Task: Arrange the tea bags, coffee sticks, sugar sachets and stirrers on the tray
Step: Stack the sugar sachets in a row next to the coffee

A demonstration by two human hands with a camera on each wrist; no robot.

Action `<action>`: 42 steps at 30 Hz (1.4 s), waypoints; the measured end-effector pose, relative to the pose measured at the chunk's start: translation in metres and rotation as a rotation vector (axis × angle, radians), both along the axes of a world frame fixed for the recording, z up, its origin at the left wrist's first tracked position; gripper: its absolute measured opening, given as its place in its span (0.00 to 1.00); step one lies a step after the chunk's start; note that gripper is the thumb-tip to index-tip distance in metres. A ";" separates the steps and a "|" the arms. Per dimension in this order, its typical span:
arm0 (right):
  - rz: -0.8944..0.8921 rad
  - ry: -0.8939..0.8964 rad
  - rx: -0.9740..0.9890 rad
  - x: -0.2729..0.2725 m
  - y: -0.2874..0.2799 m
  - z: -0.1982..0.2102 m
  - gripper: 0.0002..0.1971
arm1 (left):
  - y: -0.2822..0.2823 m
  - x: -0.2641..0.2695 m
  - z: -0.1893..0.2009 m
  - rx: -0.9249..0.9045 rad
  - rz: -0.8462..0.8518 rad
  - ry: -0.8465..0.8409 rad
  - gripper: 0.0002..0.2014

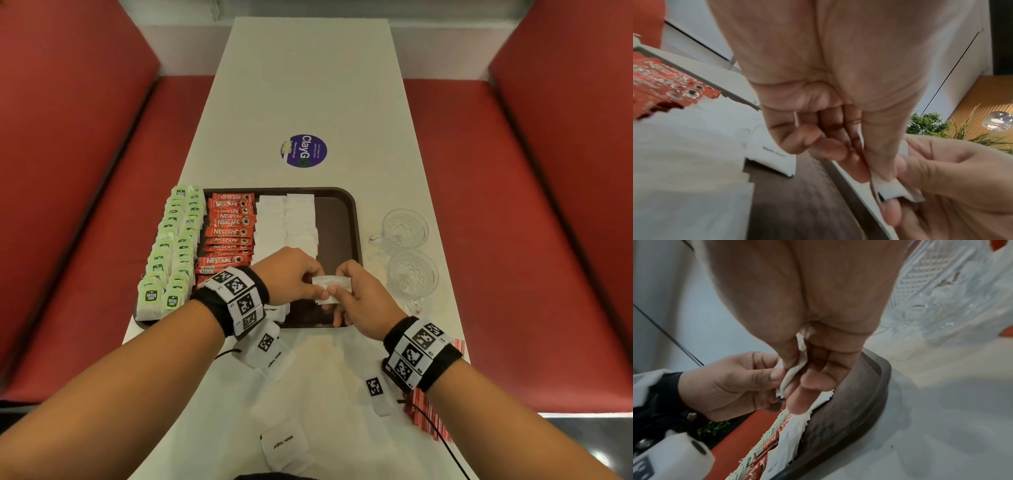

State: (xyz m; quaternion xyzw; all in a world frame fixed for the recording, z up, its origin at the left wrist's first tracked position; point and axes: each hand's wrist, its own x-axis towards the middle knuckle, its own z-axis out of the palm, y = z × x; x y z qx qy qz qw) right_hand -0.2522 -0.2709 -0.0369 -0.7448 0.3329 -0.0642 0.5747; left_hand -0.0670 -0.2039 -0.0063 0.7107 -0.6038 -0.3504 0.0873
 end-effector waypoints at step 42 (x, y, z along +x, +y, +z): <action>0.782 0.444 -0.700 0.015 0.087 -0.011 0.05 | 0.113 -0.018 0.017 0.011 -0.048 -0.264 0.11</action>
